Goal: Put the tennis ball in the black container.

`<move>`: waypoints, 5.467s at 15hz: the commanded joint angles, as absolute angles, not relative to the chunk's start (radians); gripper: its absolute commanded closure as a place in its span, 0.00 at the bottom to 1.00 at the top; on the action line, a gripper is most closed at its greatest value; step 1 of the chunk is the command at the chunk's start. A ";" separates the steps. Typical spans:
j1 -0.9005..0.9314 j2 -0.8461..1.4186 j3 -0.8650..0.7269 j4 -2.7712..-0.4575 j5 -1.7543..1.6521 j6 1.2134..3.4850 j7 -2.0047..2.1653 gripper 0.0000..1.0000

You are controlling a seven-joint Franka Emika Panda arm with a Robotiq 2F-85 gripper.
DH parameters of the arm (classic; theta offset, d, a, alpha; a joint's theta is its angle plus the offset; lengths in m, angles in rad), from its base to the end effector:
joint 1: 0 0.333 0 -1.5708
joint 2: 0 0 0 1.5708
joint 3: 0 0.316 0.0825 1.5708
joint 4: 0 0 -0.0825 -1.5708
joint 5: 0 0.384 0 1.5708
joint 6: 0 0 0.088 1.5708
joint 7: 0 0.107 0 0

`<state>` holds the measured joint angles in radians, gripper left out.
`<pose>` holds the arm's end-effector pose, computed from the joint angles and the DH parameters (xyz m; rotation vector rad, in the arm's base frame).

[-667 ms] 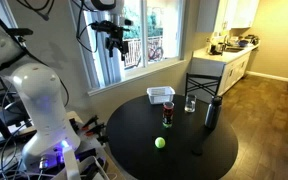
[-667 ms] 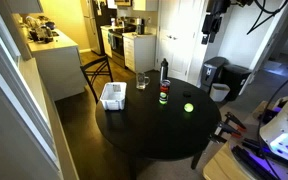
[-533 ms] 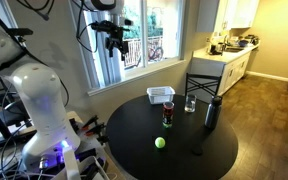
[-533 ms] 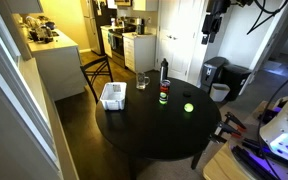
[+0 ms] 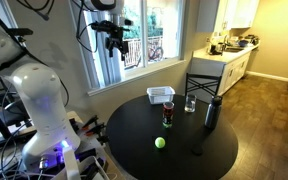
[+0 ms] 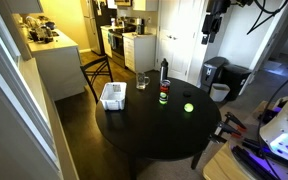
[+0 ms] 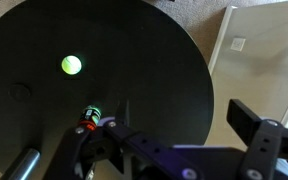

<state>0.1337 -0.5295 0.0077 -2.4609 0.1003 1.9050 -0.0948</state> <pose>0.3804 0.0616 0.4801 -3.0361 -0.3060 0.0433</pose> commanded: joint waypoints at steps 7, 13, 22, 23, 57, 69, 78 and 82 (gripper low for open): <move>0.067 -0.475 0.007 -2.498 0.014 2.078 -0.100 0.00; 0.005 -0.327 -0.051 -2.516 -0.012 2.337 -0.119 0.00; -0.009 -0.045 -0.109 -2.422 0.073 2.630 -0.150 0.00; -0.010 -0.007 -0.106 -2.404 0.092 2.660 -0.156 0.00; -0.247 0.676 0.177 -2.114 0.359 2.923 -0.236 0.00; -0.250 1.011 0.101 -1.850 0.285 2.836 -0.102 0.00; -0.245 1.124 0.033 -1.742 0.295 2.682 -0.014 0.00; -0.259 1.146 0.036 -1.699 0.308 2.678 -0.002 0.00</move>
<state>-0.2441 1.1322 0.0271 -1.7330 0.3151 2.6984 -0.0343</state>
